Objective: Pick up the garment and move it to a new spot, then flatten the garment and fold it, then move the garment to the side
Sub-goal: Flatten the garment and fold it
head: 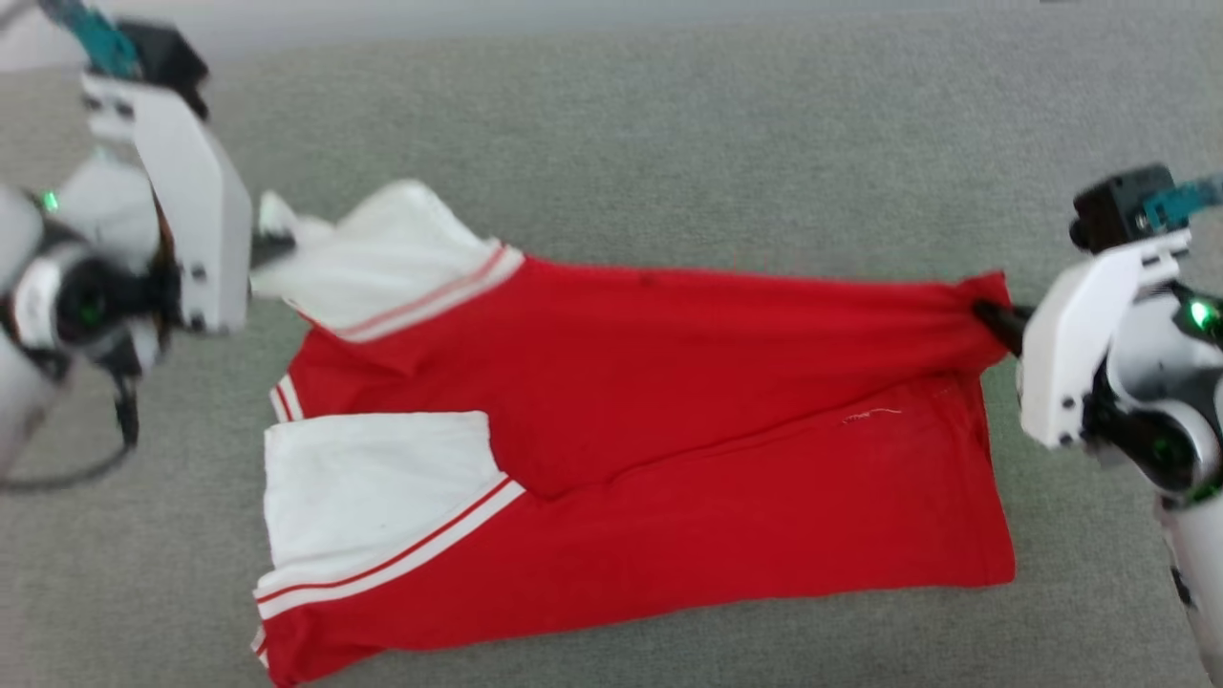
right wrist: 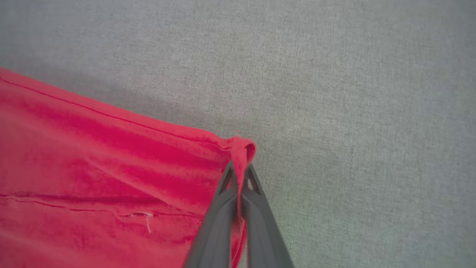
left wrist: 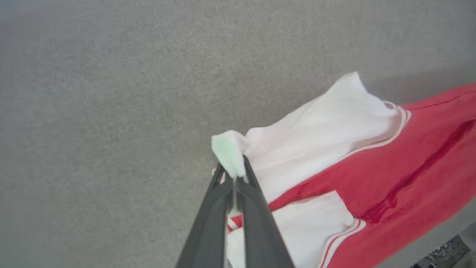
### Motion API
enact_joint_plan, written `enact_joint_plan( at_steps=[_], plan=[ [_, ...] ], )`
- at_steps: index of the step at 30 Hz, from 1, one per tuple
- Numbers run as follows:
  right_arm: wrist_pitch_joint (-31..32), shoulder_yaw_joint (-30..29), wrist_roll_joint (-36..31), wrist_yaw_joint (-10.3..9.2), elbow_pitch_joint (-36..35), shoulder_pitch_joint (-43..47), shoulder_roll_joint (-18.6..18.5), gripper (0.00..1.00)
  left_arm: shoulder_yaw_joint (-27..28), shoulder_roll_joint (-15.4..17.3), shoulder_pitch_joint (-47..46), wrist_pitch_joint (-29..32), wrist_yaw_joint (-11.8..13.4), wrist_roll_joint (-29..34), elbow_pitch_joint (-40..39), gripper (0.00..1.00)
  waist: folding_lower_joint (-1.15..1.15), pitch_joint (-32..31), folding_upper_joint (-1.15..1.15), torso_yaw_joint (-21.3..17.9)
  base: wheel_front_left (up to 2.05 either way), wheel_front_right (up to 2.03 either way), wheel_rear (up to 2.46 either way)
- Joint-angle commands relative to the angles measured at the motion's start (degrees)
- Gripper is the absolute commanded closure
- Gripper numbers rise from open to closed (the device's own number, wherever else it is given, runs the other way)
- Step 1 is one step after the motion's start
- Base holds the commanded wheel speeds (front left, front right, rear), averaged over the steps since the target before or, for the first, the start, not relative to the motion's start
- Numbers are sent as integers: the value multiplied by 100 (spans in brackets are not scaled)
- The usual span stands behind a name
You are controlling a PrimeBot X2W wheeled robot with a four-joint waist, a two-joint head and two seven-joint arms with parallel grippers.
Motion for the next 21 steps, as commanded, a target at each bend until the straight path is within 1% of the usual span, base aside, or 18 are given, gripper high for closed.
enact_joint_plan(
  at_steps=[1,4,7,9,11,14,17,19,20,21],
  plan=[
    [81,-80,103,-12,-194,273,-82,100,-27,232,281,51,271,-77,-514,100,0,-143,0,142,0,0,0],
    [235,-247,162,-12,-502,669,-133,100,-91,672,720,78,767,-176,-1524,100,0,-178,0,186,0,0,0],
    [417,-376,196,-12,-733,1038,-145,100,-182,1039,1171,70,1249,-310,-2385,100,0,-201,0,215,0,0,0],
    [525,-456,205,-12,-846,1251,-109,100,-233,1216,1425,2,1484,-373,-2810,100,0,-206,0,228,0,0,0],
    [629,-515,175,-12,-906,1430,-66,100,-290,1312,1682,-52,1637,-486,-3061,100,0,-208,0,232,0,0,0],
    [734,-554,107,-12,-901,1602,6,100,-373,1314,1980,-130,1759,-621,-3116,100,0,-217,0,226,0,0,0],
    [771,-520,54,-12,-810,1653,116,100,-423,1155,2186,-235,1684,-742,-2943,100,0,-220,0,207,0,0,0],
    [740,-481,81,-12,-717,1609,226,100,-441,1029,2282,-311,1591,-812,-2703,100,0,-219,0,193,0,0,0],
    [740,-481,81,-12,-717,1609,226,100,-441,1029,2282,-311,1591,-812,-2703,100,0,-219,0,193,0,0,0],
    [758,-437,76,-11,-662,1574,245,100,-450,963,2326,-316,1543,-842,-2568,100,0,-217,0,186,0,0,0]
  ],
)
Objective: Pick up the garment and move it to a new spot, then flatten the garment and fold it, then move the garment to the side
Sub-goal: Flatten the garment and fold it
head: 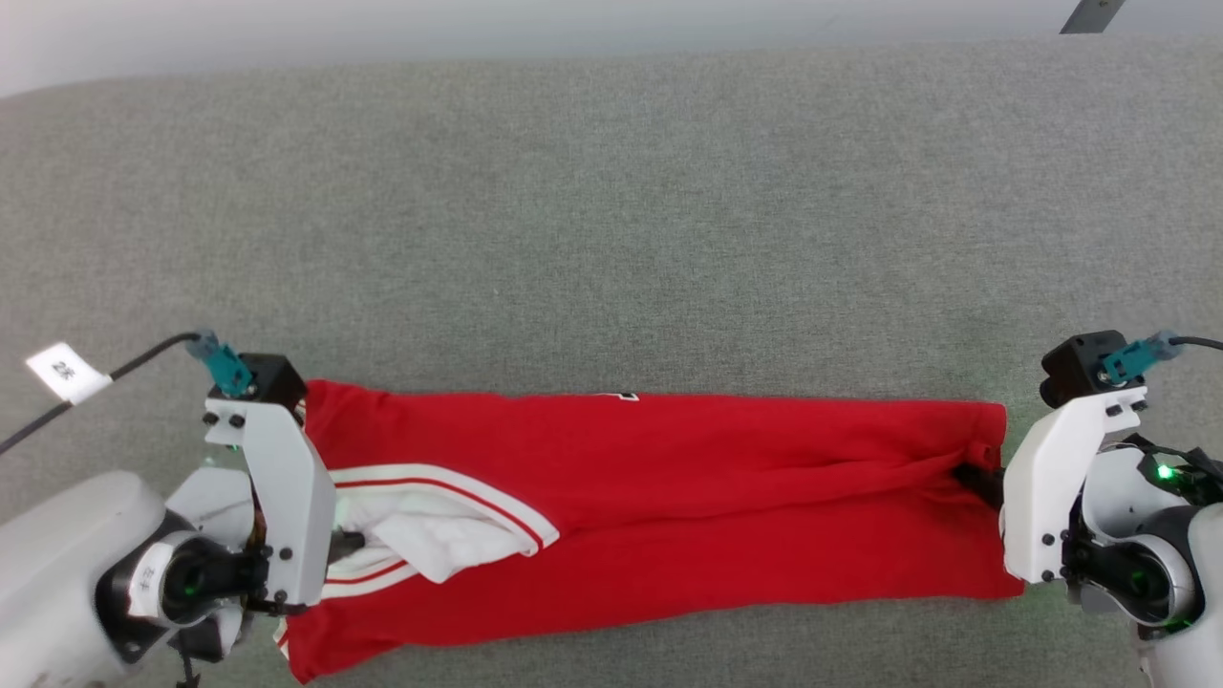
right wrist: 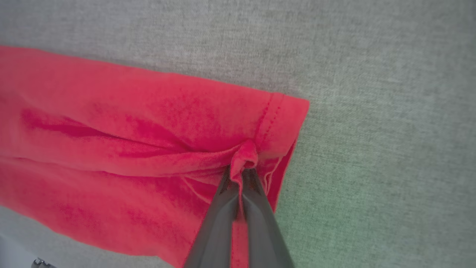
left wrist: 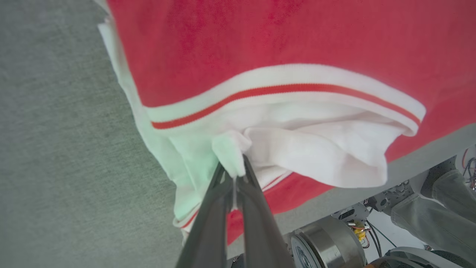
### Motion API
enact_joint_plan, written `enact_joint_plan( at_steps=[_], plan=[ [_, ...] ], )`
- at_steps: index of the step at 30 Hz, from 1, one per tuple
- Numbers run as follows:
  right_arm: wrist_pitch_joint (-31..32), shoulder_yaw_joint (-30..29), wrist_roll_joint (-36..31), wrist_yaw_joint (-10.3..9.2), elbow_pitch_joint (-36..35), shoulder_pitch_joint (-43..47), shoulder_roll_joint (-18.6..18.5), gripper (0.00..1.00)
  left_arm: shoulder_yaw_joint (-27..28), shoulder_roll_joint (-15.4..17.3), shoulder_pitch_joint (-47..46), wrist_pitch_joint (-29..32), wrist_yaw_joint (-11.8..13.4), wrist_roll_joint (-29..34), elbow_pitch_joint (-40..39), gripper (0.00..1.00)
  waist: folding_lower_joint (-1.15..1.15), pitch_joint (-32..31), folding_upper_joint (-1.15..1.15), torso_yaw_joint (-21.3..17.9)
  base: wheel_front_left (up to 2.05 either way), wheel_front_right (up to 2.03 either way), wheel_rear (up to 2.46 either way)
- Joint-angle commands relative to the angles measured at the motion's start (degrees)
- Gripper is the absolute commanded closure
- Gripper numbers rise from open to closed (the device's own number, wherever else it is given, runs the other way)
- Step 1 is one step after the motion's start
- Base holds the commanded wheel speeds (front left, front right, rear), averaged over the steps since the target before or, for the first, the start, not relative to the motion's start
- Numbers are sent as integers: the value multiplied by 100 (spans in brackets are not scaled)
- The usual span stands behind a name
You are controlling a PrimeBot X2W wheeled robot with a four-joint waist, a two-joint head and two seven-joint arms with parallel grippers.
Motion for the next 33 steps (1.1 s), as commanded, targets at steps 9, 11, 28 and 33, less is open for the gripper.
enact_joint_plan(
  at_steps=[9,11,28,33],
  plan=[
    [-23,102,21,-10,345,-238,56,2,123,-377,74,-313,-451,-78,786,0,0,-225,0,33,0,0,0],
    [45,43,58,-10,341,-225,34,0,182,-378,118,-458,-498,-93,779,0,0,-334,0,61,0,0,0],
    [303,-871,58,-10,178,366,-85,0,960,-67,1483,-4163,-403,432,266,0,0,-979,0,484,0,0,0],
    [335,-1065,-22,-10,492,437,-57,0,1262,-202,1958,-5203,-397,717,495,0,0,-1020,0,718,0,0,0]
  ],
)
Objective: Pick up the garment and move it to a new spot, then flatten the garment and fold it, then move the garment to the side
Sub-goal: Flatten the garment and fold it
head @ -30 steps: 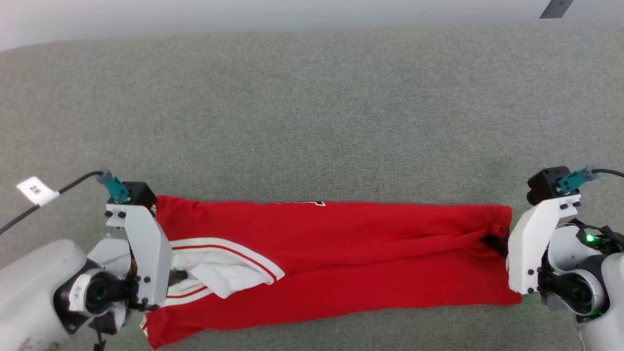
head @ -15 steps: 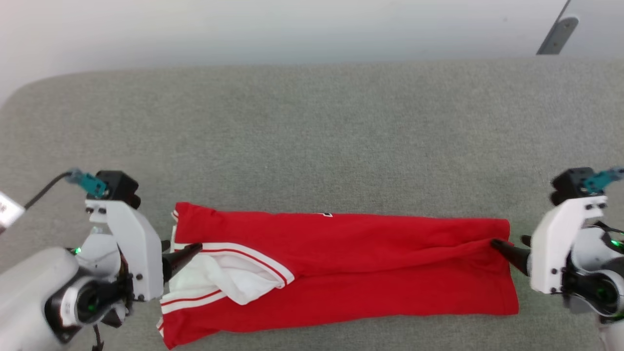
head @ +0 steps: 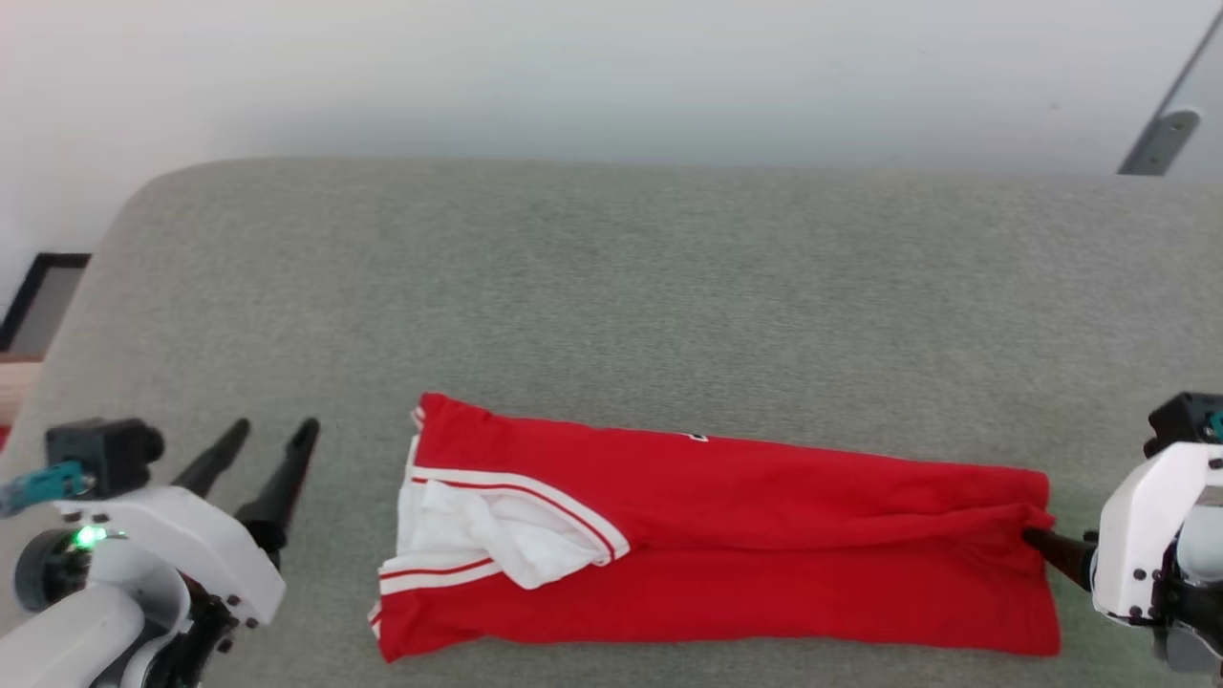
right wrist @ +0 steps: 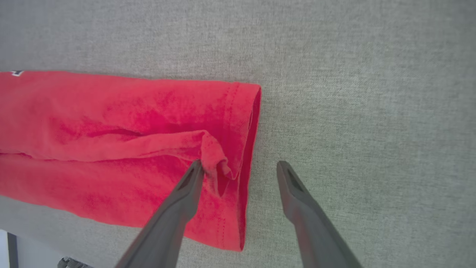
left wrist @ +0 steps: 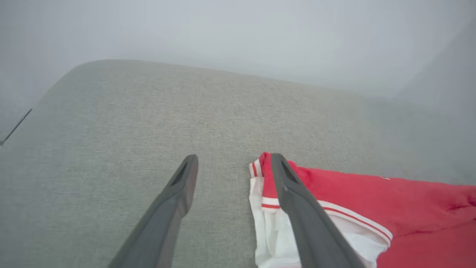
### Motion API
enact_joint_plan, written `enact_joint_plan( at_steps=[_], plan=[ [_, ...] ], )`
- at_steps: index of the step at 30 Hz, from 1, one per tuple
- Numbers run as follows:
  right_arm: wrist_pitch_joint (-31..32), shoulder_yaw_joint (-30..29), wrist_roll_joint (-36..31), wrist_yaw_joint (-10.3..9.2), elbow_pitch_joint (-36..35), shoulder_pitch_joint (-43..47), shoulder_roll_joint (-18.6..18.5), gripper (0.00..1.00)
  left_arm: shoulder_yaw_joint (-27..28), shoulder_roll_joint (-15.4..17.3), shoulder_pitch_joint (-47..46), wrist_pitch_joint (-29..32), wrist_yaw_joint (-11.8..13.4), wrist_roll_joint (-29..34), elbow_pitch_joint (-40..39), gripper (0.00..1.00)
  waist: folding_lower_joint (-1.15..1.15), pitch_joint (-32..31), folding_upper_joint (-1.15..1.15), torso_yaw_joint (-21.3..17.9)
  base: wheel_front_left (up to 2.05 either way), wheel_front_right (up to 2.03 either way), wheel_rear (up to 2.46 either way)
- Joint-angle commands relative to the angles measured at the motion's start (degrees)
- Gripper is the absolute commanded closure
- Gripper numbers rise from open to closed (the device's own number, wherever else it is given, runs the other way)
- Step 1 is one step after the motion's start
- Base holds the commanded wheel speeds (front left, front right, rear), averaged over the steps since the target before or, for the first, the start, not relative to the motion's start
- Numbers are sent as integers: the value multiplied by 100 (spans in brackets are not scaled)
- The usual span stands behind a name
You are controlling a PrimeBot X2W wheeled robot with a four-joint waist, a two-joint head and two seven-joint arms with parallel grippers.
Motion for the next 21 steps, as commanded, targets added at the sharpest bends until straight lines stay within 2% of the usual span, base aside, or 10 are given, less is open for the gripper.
enact_joint_plan(
  at_steps=[1,2,6,12,20,21],
  plan=[
    [18,-58,-57,-10,96,46,15,0,199,-81,178,-84,38,86,93,0,0,-51,0,179,0,0,0],
    [11,-91,-63,-10,156,48,19,0,332,-123,256,-112,48,262,122,0,0,-48,0,229,0,0,0],
    [-41,-258,-115,-10,473,53,30,0,1550,-595,841,-117,-6,1078,171,0,0,-68,0,470,0,0,0],
    [-124,-440,-260,-10,994,14,44,0,3199,-1500,2002,-111,-391,2177,175,0,0,-121,0,768,0,0,0],
    [-325,-442,-258,-8,1833,-127,192,0,4476,-2465,2837,-112,-975,3141,255,0,0,-166,0,1001,0,0,0],
    [-335,-439,-229,-5,1940,-136,223,20,4581,-2565,2887,-113,-1046,3186,270,0,0,-170,0,1013,0,0,0]
  ],
)
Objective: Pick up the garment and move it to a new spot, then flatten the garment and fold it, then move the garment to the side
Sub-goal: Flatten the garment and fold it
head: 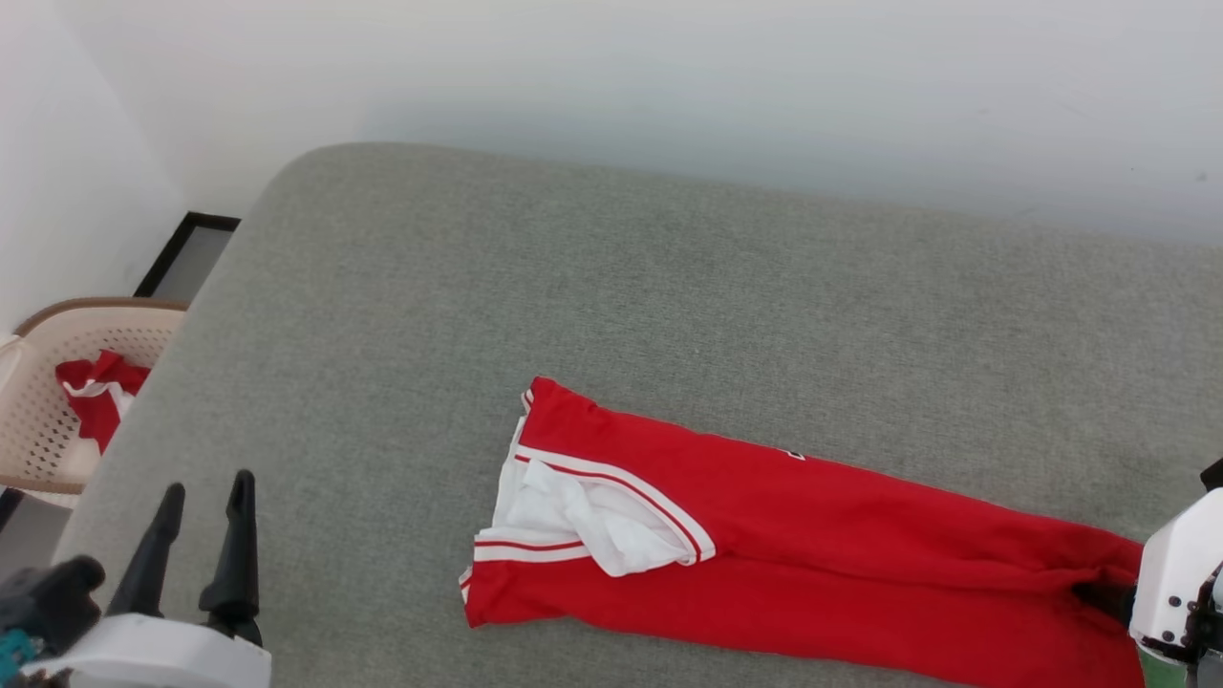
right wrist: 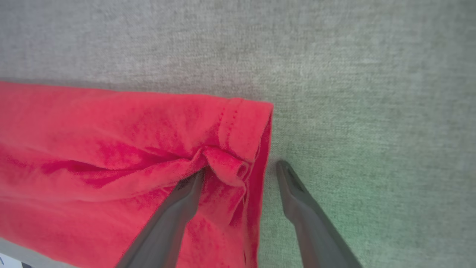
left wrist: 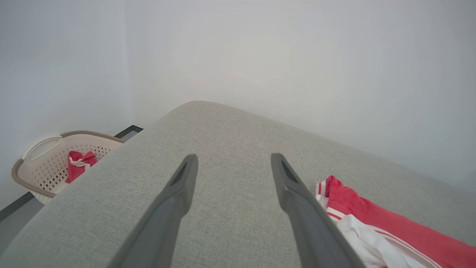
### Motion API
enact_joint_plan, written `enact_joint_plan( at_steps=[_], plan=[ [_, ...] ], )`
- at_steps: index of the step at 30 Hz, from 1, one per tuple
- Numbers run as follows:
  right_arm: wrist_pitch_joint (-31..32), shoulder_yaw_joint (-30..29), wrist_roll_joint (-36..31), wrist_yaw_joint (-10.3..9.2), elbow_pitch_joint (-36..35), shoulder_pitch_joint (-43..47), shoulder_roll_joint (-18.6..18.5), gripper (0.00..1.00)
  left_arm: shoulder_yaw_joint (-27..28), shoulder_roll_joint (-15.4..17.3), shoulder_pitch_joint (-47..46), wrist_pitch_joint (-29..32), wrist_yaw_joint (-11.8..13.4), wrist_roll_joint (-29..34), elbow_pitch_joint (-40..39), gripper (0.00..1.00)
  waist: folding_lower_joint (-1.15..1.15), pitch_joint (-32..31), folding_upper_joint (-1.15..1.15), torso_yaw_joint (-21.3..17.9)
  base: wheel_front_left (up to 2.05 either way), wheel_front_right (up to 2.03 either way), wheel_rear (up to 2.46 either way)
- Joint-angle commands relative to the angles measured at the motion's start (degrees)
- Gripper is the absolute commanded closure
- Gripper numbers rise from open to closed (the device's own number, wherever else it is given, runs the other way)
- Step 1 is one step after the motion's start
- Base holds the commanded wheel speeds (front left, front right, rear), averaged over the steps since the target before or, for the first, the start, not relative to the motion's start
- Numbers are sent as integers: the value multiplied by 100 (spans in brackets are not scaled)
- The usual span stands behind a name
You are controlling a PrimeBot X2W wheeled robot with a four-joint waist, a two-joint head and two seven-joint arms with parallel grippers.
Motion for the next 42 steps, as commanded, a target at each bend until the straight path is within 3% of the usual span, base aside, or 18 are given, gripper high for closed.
enact_joint_plan(
  at_steps=[1,2,5,12,27,33,42],
  plan=[
    [-9,153,49,1,270,59,245,67,143,-140,101,2,-130,107,25,0,0,-21,0,51,0,0,0],
    [-19,214,61,1,339,45,251,100,209,-189,141,2,-194,207,40,0,0,-20,0,61,0,0,0],
    [-54,269,232,0,483,19,258,100,387,-351,205,1,-343,386,102,0,0,-22,0,84,0,0,0],
    [-161,273,357,-6,489,-84,-112,100,814,-639,305,1,-622,582,125,0,0,-31,0,18,0,0,0],
    [-454,-441,20,-7,656,-157,-1157,100,1004,-807,318,1,-921,799,184,0,0,30,0,-357,0,0,0],
    [-342,-357,222,-6,324,-236,-1110,100,1030,-815,374,1,-965,762,243,0,0,-19,0,-549,0,0,0],
    [268,-23,720,-6,-1239,86,-577,100,1046,-836,484,1,-970,717,260,0,0,-120,0,-673,0,0,0]
  ],
)
